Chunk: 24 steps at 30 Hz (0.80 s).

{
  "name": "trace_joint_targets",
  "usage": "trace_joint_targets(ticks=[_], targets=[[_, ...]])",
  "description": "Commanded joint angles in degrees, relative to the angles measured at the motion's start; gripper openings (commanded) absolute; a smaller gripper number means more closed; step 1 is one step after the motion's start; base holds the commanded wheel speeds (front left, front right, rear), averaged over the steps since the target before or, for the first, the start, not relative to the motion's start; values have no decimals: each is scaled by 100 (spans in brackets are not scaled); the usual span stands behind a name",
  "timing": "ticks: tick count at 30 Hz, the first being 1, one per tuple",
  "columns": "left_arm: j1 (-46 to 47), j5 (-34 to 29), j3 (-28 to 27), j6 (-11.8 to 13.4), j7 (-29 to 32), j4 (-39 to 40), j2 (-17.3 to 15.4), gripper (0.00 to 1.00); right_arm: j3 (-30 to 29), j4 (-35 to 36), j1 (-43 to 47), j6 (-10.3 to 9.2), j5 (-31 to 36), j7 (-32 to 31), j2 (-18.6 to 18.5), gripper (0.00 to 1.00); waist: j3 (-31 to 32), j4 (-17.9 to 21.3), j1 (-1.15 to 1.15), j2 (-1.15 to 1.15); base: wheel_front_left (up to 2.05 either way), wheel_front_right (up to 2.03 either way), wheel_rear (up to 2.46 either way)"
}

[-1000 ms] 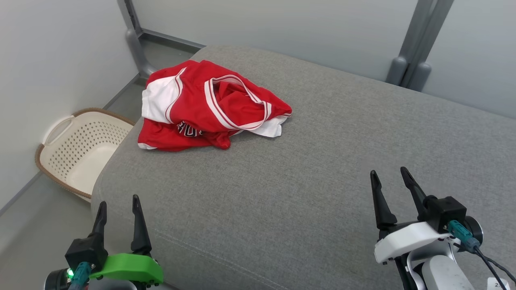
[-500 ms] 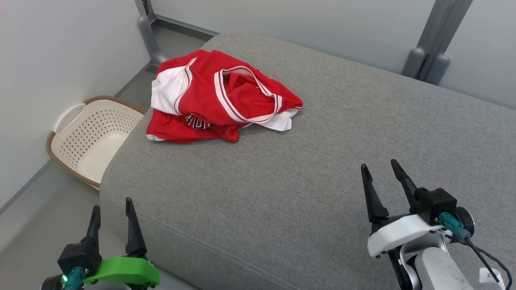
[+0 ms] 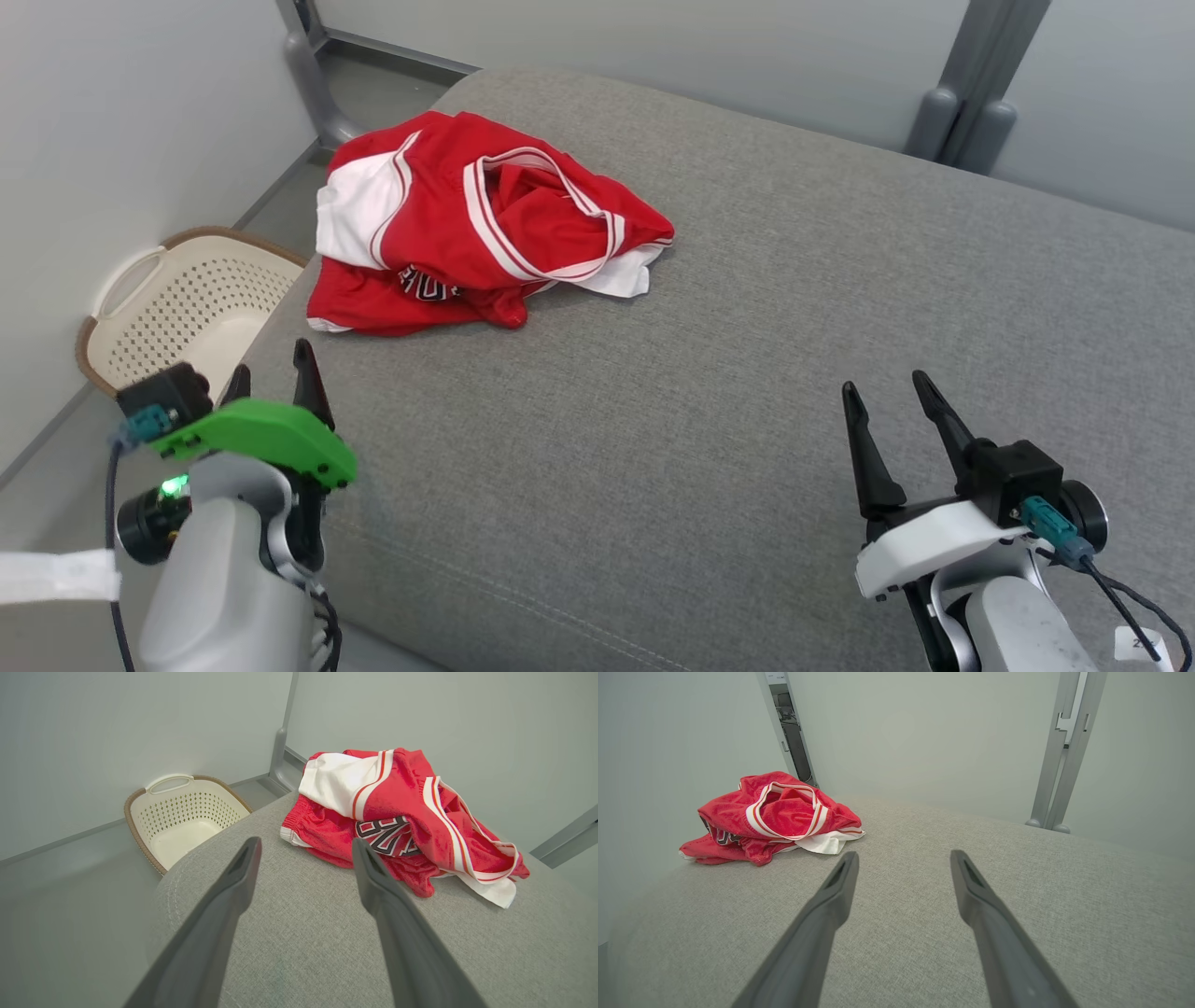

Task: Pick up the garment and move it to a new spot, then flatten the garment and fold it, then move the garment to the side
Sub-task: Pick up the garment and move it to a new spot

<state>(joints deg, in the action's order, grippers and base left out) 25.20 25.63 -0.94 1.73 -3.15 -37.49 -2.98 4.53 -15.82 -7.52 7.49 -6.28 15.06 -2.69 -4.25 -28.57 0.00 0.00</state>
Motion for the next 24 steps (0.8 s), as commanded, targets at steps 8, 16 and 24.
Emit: trace_joint_targets(ticks=[8, 16, 24], targets=[[1486, 631, -446, 39, 842, -1111, -297, 100, 236, 81, -385, 1, 226, -28, -33, 100, -829, 1169, 0, 0, 0, 0, 0], [2082, 817, -599, 5, 1168, -1663, -779, 100, 367, 280, -569, 1, 359, -111, -31, 100, -1313, 1796, 0, 0, 0, 0, 0], [2262, 565, -432, 274, 1425, -2097, -1158, 100, 420, 339, -606, 1, 266, -98, -31, 100, -1481, 2055, 0, 0, 0, 0, 0]])
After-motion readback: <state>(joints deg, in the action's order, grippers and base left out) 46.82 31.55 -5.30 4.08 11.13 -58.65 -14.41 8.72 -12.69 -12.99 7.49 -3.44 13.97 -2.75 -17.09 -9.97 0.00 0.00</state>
